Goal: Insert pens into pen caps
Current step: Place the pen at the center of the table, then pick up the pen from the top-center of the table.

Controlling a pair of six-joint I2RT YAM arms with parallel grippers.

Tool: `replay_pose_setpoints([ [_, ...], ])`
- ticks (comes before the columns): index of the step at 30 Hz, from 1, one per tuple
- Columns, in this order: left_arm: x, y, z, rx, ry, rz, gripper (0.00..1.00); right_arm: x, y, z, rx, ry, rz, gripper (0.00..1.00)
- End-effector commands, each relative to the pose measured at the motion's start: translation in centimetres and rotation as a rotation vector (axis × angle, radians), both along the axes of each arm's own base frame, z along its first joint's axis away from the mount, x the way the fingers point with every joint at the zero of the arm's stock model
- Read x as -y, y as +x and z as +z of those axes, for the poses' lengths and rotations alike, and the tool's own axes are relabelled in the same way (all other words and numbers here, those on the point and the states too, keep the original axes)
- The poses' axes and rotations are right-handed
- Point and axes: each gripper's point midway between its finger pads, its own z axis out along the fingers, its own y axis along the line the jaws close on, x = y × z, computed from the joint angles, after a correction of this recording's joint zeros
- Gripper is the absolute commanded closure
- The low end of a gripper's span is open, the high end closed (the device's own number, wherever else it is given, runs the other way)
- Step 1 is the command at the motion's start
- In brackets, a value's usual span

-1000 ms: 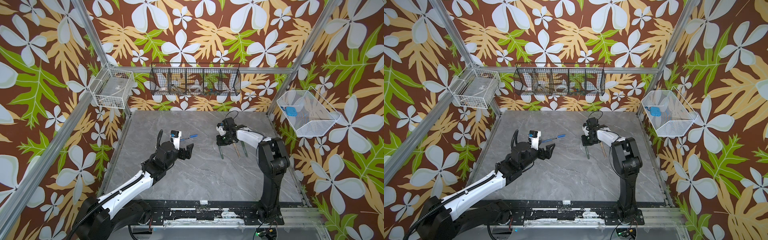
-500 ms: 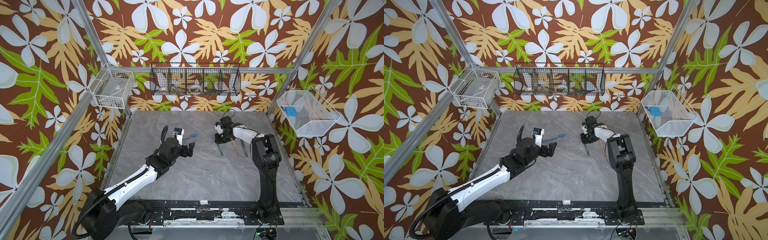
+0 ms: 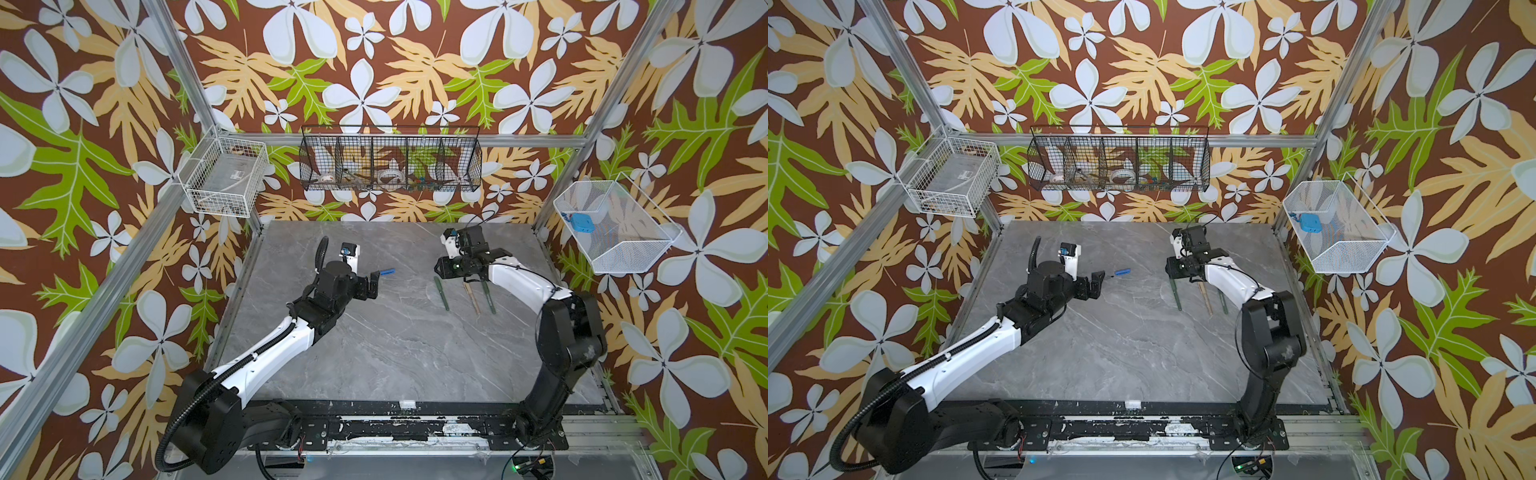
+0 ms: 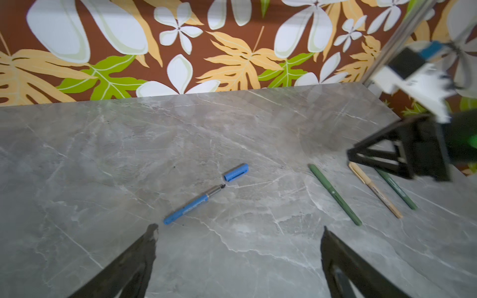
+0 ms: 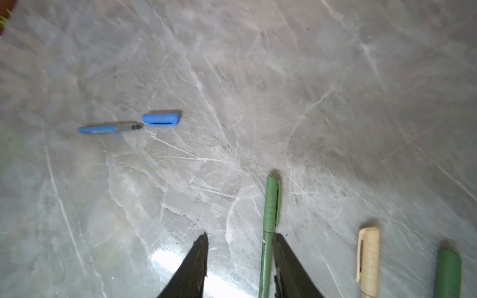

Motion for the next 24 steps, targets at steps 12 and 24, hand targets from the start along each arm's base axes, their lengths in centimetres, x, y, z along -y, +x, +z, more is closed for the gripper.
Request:
replay_pose_setpoints([
  [12, 2.4, 6.3, -5.8, -0.135, 0.249, -0.193, 0.0, -4.1, -12.7, 6.5, 0.153, 0.265, 0.179, 0.53],
  [24, 2.4, 9.4, -12.7, -0.371, 0.342, -0.332, 0.13, -2.0, -16.6, 5.6, 0.186, 0.312, 0.137, 0.49],
])
